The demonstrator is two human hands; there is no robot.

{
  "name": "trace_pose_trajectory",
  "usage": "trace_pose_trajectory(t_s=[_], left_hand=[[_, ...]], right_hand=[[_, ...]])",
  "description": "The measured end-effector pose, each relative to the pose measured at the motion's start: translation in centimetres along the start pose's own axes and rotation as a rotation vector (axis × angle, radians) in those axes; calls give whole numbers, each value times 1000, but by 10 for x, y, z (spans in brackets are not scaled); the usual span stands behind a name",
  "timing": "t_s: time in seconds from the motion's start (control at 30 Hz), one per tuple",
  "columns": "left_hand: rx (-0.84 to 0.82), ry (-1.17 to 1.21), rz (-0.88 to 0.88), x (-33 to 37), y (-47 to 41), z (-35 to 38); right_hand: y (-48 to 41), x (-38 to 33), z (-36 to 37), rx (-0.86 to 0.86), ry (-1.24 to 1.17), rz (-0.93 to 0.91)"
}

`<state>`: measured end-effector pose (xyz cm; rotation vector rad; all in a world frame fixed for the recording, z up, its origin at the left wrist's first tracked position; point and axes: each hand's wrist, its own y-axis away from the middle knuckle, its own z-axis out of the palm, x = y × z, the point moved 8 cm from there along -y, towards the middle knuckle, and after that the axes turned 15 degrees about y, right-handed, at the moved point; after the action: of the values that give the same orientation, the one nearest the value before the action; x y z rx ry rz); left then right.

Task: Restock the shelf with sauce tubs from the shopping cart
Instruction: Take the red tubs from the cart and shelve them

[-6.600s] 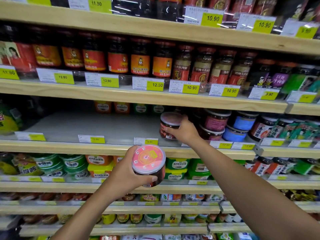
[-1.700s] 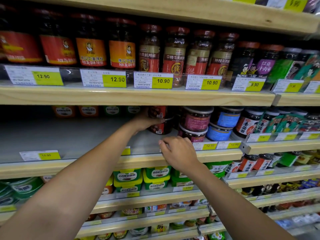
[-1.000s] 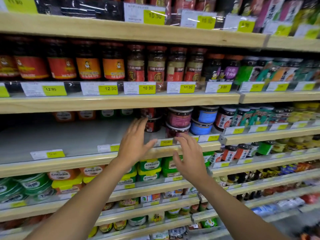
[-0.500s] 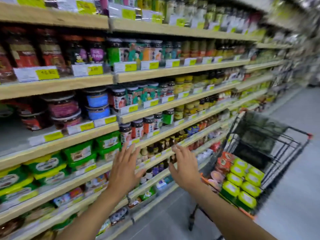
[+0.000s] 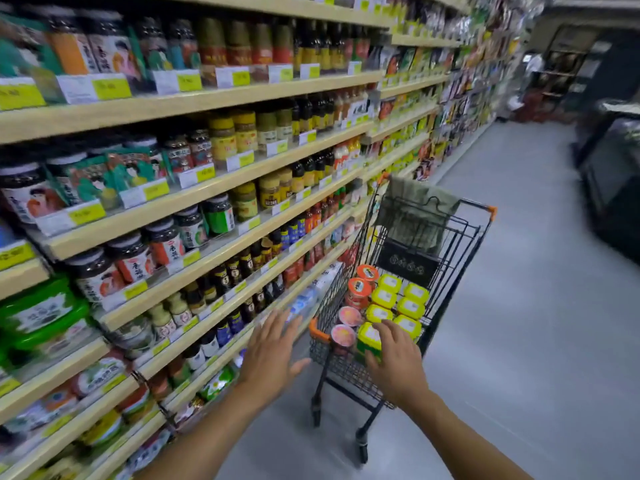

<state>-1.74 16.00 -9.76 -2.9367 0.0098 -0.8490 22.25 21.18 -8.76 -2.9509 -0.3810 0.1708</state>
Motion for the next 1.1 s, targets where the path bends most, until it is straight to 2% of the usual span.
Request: trace_pose_trajectory(t_s=[0.3,0.6,0.9,1.1], left_hand=[[-178,66,7,17,-126,77],[-323,88,-86,-5,-225,137],[-406,226,-245,-26,-272,192],[-463,234,-431,-45,-294,232]], right_hand=[[-73,84,48,-184,62,47],[-154,126,90,-357,136,67],[-233,144,158,-457,137,-78],[-290,143,218,-637,128,-275]])
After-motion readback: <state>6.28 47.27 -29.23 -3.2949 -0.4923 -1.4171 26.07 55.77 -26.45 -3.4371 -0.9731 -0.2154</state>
